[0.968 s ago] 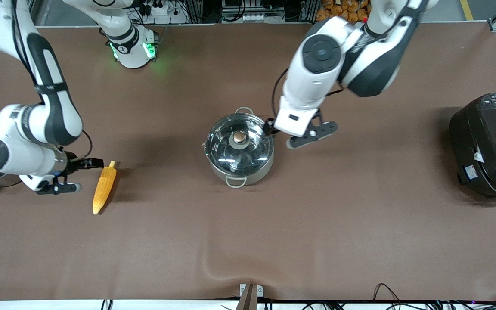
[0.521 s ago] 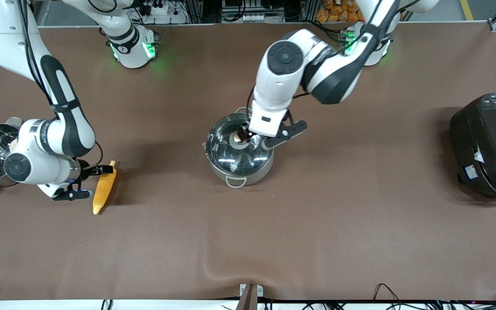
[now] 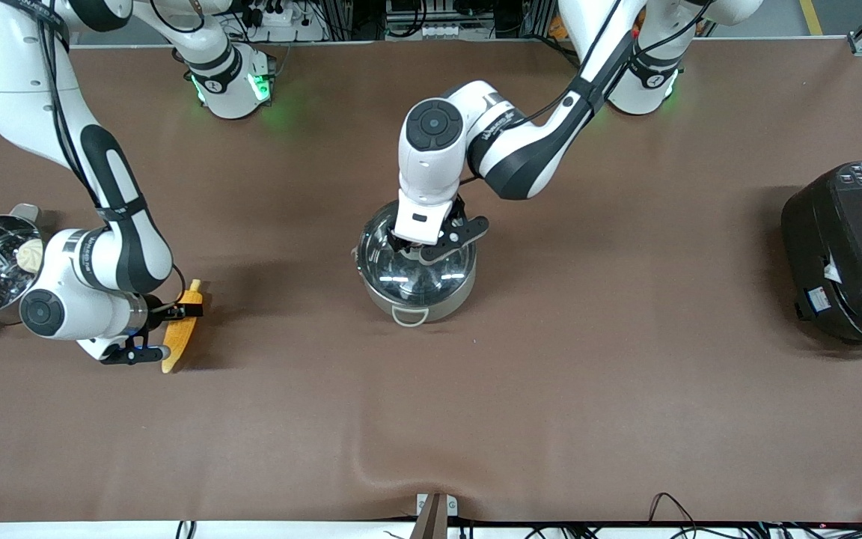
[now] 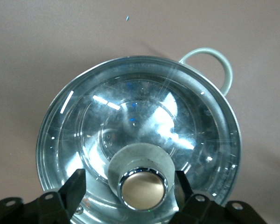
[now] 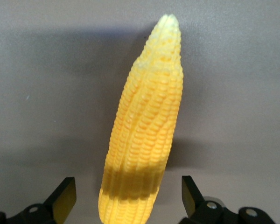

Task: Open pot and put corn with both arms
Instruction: 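Grasp the lid knob with the left gripper while the right gripper grasps the corn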

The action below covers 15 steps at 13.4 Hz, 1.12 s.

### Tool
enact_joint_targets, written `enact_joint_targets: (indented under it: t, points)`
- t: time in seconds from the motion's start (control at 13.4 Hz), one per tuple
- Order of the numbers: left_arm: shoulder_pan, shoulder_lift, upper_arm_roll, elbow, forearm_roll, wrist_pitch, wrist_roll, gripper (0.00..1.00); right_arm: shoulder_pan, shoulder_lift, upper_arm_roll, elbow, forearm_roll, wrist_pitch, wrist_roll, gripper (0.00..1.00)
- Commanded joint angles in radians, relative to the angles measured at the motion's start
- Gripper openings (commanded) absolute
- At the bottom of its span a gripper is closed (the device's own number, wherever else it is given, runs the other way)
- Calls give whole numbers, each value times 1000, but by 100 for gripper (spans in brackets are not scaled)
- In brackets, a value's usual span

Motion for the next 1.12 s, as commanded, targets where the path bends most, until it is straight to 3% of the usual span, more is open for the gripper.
enact_joint_targets:
  t: [0.0,0.37,0.45,0.52,0.6,0.82,1.04]
  points:
    - [-22,29,10,43,31,-6,-24,82,4,24,2,25,18,-2,4,100]
    - [-31,44,10,49,31,-5,-25,78,16,32,1,19,5,-8,-5,100]
    - [-30,46,10,49,31,0,-25,75,13,31,1,19,2,-10,-15,52]
    - [-30,46,9,49,31,3,-25,70,13,31,1,18,2,-10,-25,20]
    - [-31,46,9,48,31,7,-25,67,11,32,1,18,2,-10,-35,10]
    - [-31,46,9,48,31,7,-24,58,10,31,1,18,2,-11,-70,0]
    - [-31,46,9,45,34,7,-24,51,11,26,1,18,1,-19,-78,0]
